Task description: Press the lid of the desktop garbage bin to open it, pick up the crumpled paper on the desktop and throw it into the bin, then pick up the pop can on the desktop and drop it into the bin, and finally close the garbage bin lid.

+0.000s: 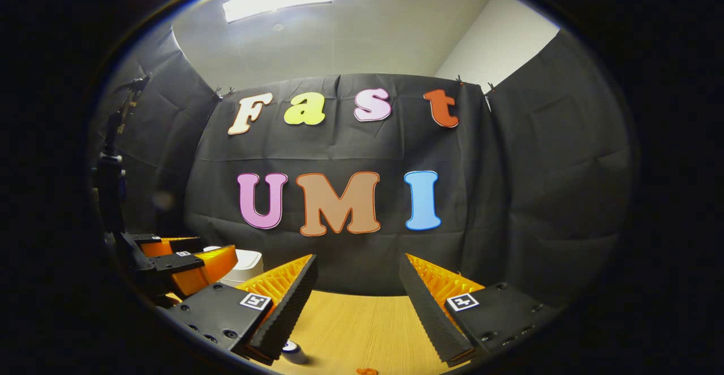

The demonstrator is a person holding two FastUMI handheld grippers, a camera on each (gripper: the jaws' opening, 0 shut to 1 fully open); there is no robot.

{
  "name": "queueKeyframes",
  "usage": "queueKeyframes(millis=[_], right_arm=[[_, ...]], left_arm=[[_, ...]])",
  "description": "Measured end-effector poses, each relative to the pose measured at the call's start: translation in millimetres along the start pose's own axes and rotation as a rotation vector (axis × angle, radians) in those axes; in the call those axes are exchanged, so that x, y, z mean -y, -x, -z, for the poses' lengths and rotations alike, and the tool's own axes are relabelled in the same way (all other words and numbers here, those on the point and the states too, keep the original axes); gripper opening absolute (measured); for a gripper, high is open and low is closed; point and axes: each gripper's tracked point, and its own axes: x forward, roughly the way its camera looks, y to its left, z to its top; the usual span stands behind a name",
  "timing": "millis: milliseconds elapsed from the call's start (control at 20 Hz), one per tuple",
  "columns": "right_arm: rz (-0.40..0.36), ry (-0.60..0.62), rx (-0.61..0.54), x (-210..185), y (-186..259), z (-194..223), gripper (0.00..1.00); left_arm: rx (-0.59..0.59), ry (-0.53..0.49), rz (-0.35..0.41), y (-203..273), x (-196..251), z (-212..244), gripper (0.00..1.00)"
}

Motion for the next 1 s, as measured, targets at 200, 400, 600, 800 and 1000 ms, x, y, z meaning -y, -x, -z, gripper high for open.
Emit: queueKeyframes(millis=[200,400,600,800,1000], right_arm=[[0.001,-0.006,0.008,1.1,0.3,-2.2,0.96],[-0.009,-0.006,0.006,-2.6,2.4,-2.0,0.96],[-0.014,0.001,0.005,-5.2,5.3,-0.2,0.96],[-0.014,0.001,-0.002,-6.1,8.5,1.5,0.96],[-0.010,-0.001,0.005,-4.6,9.1,-0.3,0.96]], left_arm=[[-0.005,-0.013,-0.019,0.3,-6.0,1.0,0.94],[-0.005,-0.020,-0.025,0.0,-7.8,1.0,0.94],[-0.020,-0.027,-0.019,2.0,-5.8,6.5,0.94],[-0.029,-0.026,-0.015,2.6,-4.7,8.7,0.94],[-0.032,-0.030,-0.011,3.2,-3.1,9.6,0.94]])
